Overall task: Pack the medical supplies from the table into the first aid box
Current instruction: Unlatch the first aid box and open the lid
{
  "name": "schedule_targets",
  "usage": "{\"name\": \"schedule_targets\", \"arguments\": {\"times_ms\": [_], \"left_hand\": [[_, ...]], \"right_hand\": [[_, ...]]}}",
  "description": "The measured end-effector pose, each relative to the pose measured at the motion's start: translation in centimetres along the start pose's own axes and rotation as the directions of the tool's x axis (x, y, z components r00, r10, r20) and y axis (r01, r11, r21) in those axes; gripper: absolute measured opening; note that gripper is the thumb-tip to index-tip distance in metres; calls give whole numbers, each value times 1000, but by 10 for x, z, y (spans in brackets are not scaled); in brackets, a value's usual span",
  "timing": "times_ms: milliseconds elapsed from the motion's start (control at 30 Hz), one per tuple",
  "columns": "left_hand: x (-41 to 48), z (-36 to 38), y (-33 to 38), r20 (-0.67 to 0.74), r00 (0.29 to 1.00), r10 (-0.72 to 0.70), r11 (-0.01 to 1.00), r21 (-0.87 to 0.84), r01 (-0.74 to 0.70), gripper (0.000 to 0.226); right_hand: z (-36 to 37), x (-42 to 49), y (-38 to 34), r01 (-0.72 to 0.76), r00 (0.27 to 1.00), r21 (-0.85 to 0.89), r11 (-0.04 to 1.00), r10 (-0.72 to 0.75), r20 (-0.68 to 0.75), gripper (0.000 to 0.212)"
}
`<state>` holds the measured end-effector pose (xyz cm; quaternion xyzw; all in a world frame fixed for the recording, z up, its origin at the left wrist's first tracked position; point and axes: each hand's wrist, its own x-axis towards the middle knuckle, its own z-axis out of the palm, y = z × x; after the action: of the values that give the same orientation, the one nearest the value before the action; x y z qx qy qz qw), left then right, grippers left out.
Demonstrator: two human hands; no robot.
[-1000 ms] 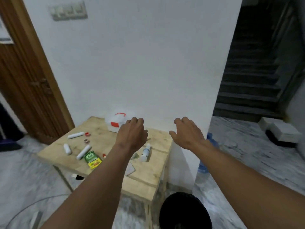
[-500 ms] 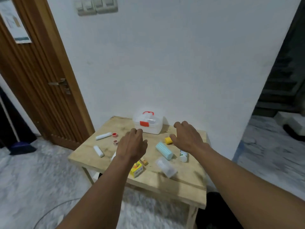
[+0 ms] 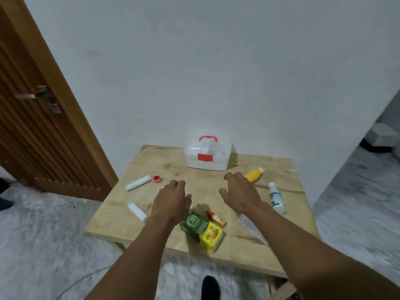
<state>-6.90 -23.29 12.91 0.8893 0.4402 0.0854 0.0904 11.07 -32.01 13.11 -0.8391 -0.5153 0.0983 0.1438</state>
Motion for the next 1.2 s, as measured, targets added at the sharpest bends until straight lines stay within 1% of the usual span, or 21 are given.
{"name": "schedule_targets", "arguments": {"times_ms": [100, 200, 267, 367, 400, 433, 500, 533, 600, 667, 700, 767, 800, 900, 967, 1000, 1033, 1100, 1133, 1167, 1200], "left_hand": [[50, 5, -17, -18, 1000, -19, 999, -41, 18, 41], [102, 13, -38, 8, 1000, -22, 998, -57, 22, 41], [137, 19, -48, 15, 999, -39, 995, -95, 40, 42], [184, 28, -50, 3, 989, -147, 948, -285, 142, 45], [197, 31, -50, 5, 985, -171, 927, -337, 163, 45], [210, 35, -50, 12, 982, -188, 909, -377, 179, 47], [235, 43, -52, 44, 975, -216, 861, -463, 211, 51], [246, 48, -53, 66, 970, -232, 827, -512, 233, 53], [262, 57, -57, 136, 958, -254, 759, -586, 284, 60], [271, 65, -62, 216, 945, -244, 705, -630, 326, 65], [274, 68, -65, 249, 941, -229, 674, -657, 337, 65], [278, 73, -70, 305, 932, -194, 601, -715, 359, 63], [280, 75, -73, 328, 928, -175, 565, -738, 368, 62], [286, 79, -78, 373, 918, -133, 480, -786, 389, 65], [288, 81, -82, 397, 910, -120, 446, -797, 407, 69], [289, 82, -83, 403, 908, -113, 440, -799, 409, 70], [289, 82, -84, 403, 909, -106, 441, -800, 406, 71], [291, 83, -85, 399, 912, -96, 438, -806, 399, 72], [292, 83, -85, 398, 913, -93, 435, -808, 397, 71], [292, 83, -86, 399, 913, -91, 429, -811, 397, 69], [293, 84, -87, 402, 911, -90, 423, -813, 401, 67]], "right_hand": [[15, 58, -2, -46, 999, 69, 997, 46, 9, 44], [28, 111, -10, -166, 986, 223, 961, 163, 32, 45], [41, 137, -16, -272, 962, 337, 901, 262, 73, 45], [63, 166, -20, -467, 877, 481, 742, 457, 146, 46], [70, 172, -21, -516, 842, 540, 664, 509, 178, 47], [78, 176, -23, -544, 807, 635, 548, 548, 218, 44], [90, 185, -32, -545, 730, 810, 217, 598, 331, 26], [94, 189, -35, -519, 694, 851, 79, 621, 365, 21], [103, 198, -40, -446, 645, 884, -138, 636, 424, 30], [112, 204, -43, -379, 642, 881, -283, 606, 470, 47], [117, 207, -43, -356, 649, 876, -326, 588, 482, 55], [123, 213, -44, -320, 660, 868, -379, 568, 491, 62], [125, 216, -44, -291, 661, 868, -402, 571, 486, 61], [138, 221, -44, -208, 660, 862, -463, 583, 473, 45], [142, 221, -47, -181, 661, 866, -466, 594, 457, 50], [142, 222, -49, -169, 650, 871, -461, 613, 450, 51], [141, 223, -52, -161, 616, 881, -444, 652, 441, 47], [135, 225, -58, -146, 510, 890, -432, 738, 442, 35], [130, 226, -63, -139, 477, 898, -417, 767, 429, 35], [129, 225, -65, -165, 460, 920, -355, 798, 390, 35], [127, 224, -67, -207, 456, 945, -255, 829, 324, 33]]}}
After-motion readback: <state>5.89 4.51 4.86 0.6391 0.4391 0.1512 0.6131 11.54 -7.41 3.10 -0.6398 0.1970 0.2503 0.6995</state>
